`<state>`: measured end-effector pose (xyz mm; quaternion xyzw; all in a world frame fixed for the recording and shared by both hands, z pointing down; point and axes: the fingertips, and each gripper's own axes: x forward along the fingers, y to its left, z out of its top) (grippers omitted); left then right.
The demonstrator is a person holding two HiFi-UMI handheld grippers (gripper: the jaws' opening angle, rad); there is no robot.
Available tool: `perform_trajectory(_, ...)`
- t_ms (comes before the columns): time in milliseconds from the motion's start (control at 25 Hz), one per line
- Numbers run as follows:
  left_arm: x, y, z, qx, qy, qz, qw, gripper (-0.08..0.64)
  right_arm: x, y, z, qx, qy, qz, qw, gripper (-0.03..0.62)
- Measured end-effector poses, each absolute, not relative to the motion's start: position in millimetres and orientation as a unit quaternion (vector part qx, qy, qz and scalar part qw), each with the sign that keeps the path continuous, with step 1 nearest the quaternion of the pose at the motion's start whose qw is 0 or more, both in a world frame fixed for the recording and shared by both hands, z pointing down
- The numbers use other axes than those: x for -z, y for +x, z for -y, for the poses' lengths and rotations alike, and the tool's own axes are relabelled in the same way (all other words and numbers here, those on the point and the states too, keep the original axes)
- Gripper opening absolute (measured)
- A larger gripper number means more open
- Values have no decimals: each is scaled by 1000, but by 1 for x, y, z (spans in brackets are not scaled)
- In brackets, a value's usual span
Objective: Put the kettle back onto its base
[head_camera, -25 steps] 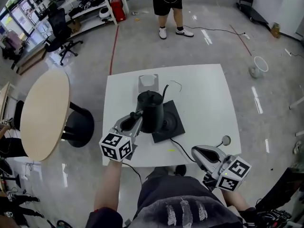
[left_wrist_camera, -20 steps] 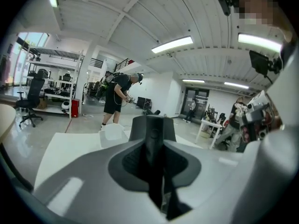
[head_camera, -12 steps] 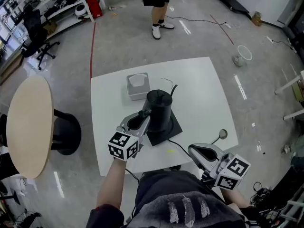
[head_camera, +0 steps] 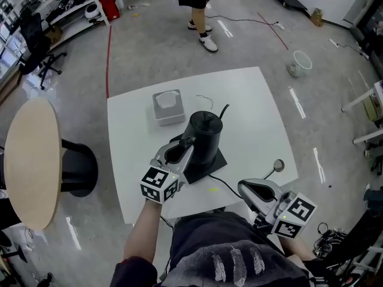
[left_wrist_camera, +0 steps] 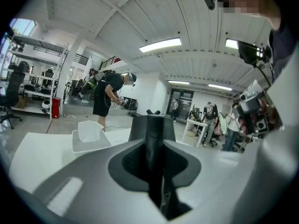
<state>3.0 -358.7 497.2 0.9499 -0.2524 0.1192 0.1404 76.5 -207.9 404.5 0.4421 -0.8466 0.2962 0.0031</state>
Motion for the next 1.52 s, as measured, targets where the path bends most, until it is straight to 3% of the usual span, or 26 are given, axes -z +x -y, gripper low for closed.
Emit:
perform_trajectory(480, -511, -3, 330, -115, 955, 243, 129, 63, -411, 75, 213, -300, 412, 860, -4, 2)
perform_trajectory(1520, -560, -38, 311, -271, 921, 273, 63, 84, -411, 80, 210, -302, 398, 866, -14, 2)
